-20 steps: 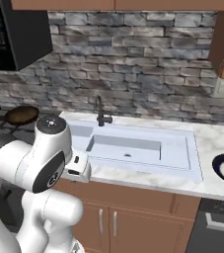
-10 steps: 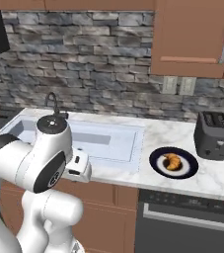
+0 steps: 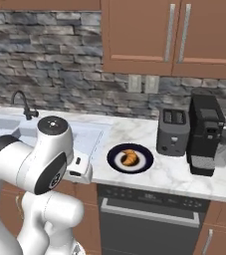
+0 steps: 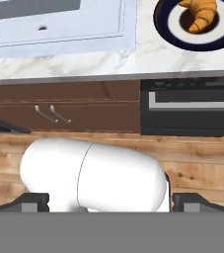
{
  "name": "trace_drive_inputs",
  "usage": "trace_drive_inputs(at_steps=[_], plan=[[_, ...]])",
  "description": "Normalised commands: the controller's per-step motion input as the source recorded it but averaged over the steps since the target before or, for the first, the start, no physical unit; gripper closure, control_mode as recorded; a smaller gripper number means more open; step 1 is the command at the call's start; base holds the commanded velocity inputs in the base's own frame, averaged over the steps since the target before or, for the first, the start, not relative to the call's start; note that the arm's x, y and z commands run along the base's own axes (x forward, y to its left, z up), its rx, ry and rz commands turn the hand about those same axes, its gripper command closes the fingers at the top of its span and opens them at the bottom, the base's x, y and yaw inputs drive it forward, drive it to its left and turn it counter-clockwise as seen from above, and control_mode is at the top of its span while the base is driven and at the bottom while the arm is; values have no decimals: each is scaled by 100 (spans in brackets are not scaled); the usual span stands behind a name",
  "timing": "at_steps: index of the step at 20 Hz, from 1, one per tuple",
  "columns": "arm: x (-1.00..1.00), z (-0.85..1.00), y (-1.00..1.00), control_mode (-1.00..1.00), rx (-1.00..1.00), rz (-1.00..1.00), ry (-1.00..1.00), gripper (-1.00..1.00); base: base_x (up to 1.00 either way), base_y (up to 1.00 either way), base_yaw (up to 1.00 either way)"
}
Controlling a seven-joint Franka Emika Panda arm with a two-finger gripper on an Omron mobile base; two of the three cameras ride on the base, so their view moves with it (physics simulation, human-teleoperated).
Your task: Pick the croissant and place it on the pan. Then turn on the stove to warm the croissant.
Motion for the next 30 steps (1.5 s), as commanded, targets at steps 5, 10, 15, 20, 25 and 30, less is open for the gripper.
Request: trace_drive_inputs(at_steps=[5,10,15,20,25,30], plan=[[0,0,0,100,0,0,0,-100,-23,-52,0],[0,0,0,100,0,0,0,-100,0,-42,0],[0,0,0,100,0,0,0,-100,15,-19,0],[0,0,0,100,0,0,0,-100,35,-14,0],[0,0,0,100,0,0,0,-100,58,-5,0],[0,0,0,100,0,0,0,-100,56,-14,0]])
